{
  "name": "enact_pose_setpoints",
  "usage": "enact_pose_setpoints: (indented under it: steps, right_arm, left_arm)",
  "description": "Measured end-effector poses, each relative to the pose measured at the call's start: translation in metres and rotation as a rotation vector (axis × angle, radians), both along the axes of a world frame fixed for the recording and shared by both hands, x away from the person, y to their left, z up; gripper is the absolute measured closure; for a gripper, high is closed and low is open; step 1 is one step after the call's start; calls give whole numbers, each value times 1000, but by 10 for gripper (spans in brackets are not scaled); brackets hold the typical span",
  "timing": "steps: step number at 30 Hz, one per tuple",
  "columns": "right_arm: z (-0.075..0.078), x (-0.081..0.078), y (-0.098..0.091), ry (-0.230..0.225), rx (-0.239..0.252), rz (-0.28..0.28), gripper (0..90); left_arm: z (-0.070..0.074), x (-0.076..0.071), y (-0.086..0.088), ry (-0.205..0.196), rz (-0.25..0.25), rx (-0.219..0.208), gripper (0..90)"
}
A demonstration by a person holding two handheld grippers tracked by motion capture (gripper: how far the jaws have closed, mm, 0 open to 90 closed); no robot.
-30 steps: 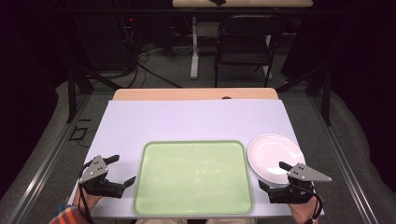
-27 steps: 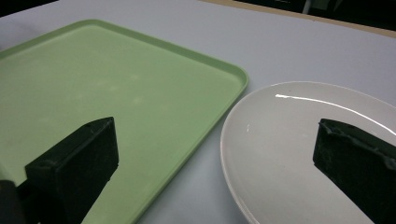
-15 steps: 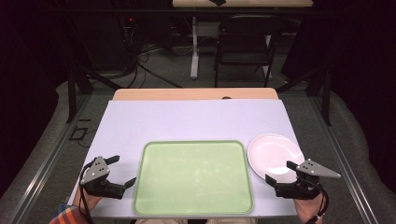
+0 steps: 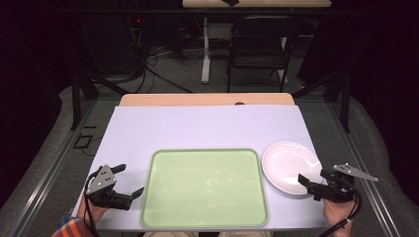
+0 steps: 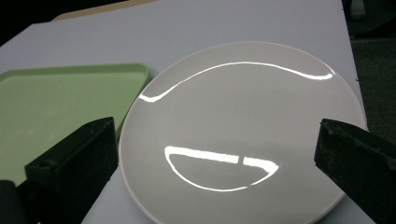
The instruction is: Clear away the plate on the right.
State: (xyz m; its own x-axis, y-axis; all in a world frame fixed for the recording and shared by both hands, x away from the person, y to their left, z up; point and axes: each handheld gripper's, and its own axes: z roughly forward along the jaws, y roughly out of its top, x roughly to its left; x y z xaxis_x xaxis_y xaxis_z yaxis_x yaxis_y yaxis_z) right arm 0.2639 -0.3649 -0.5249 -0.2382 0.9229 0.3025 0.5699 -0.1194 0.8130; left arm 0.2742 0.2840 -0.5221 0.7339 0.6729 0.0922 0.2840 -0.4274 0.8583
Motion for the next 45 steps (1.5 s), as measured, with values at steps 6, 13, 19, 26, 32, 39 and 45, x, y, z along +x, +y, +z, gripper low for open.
enact_pose_setpoints:
  steps: [6, 13, 19, 26, 32, 39, 45]
  right_arm:
    - [-8, 6, -18, 45, 87, -67, 0]
    - [-13, 11, -25, 95, 159, -91, 0]
    - [-19, 16, -29, 149, 184, -109, 0]
    - [-27, 21, -34, 230, 231, -147, 26]
    - [-32, 25, -39, 251, 285, -200, 174]
    - [-33, 26, -43, 264, 311, -267, 349]
    - [-36, 28, -45, 263, 336, -314, 476]
  left_arm:
    - [0, 0, 0, -5, 7, -1, 0]
    - [1, -1, 0, -20, 14, -2, 0]
    - [1, -1, 0, -18, 12, -2, 0]
    - [1, 0, 0, -16, 15, 1, 0]
    - [1, 0, 0, -12, 20, 5, 0]
    - [0, 1, 1, -2, 37, -2, 0]
    - [1, 1, 0, -4, 34, 1, 0]
